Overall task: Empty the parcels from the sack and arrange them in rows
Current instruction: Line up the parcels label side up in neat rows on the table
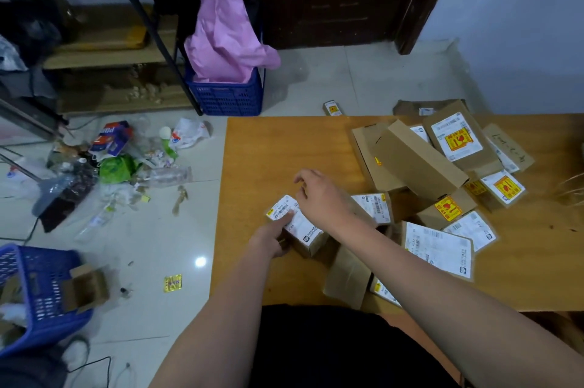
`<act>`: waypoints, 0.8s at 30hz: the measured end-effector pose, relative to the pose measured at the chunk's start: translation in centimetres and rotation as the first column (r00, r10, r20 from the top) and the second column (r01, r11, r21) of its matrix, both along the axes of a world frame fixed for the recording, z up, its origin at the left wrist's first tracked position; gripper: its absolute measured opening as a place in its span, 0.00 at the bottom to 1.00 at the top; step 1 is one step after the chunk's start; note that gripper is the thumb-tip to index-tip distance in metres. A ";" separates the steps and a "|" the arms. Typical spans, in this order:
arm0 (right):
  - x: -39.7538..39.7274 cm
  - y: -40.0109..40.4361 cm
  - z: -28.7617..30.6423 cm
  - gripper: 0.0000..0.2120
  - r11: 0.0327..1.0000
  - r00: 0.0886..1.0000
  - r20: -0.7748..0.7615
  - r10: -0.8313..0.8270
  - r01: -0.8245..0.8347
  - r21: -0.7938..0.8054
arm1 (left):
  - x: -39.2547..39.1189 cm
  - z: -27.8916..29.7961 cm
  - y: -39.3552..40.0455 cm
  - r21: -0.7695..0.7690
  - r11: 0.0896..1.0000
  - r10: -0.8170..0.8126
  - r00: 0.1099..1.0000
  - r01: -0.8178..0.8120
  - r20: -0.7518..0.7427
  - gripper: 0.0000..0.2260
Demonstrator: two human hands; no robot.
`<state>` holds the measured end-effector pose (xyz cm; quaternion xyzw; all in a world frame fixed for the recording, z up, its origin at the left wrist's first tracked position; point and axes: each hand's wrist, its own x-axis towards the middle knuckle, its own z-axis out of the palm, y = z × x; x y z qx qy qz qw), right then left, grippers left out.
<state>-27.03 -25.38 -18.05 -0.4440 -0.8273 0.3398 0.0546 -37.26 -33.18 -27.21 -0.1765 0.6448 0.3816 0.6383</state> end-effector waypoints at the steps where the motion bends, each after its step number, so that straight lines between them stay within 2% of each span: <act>1: -0.8 0.3 -0.2 0.12 1.000 1.000 0.001 -0.001 0.001 -0.028 | -0.8 0.2 0.2 0.045 0.999 0.007 0.999 -0.006 -0.032 0.10; 4: -3.5 1.9 -0.3 0.13 0.991 0.998 -0.021 -0.057 0.054 -0.123 | -3.9 0.8 0.9 0.200 0.979 0.049 0.992 -0.025 -0.115 0.09; 9: -7.8 5.3 -1.6 0.18 0.926 0.966 -0.058 -0.253 0.225 -0.302 | -9.3 1.4 2.8 0.344 0.933 -0.015 0.964 0.109 -0.264 0.17; 11: -9.1 6.4 -2.1 0.23 0.868 0.950 -0.005 -0.312 0.283 -0.408 | -11.1 1.3 3.8 0.372 0.918 -0.023 0.955 0.138 -0.297 0.18; 13: -10.3 7.1 -2.9 0.28 0.819 0.951 0.080 -0.300 0.300 -0.490 | -12.6 1.2 4.8 0.389 0.905 -0.028 0.937 0.171 -0.348 0.18; 15: -11.4 7.6 -4.2 0.32 0.741 0.947 0.126 -0.295 0.311 -0.595 | -13.7 1.0 5.9 0.393 0.893 -0.041 0.908 0.221 -0.417 0.17; 18: -13.6 8.2 -6.9 0.24 0.609 0.932 0.091 -0.350 0.300 -0.734 | -15.2 0.4 7.7 0.379 0.872 -0.071 0.846 0.310 -0.528 0.14; 21: -15.3 9.1 -8.4 0.19 0.547 0.890 0.060 -0.452 0.330 -0.769 | -16.4 -0.4 9.5 0.298 0.867 -0.144 0.773 0.400 -0.617 0.15; 24: -16.8 10.3 -9.3 0.19 0.556 0.864 0.066 -0.499 0.377 -0.741 | -17.8 -1.6 11.1 0.152 0.862 -0.231 0.641 0.483 -0.732 0.15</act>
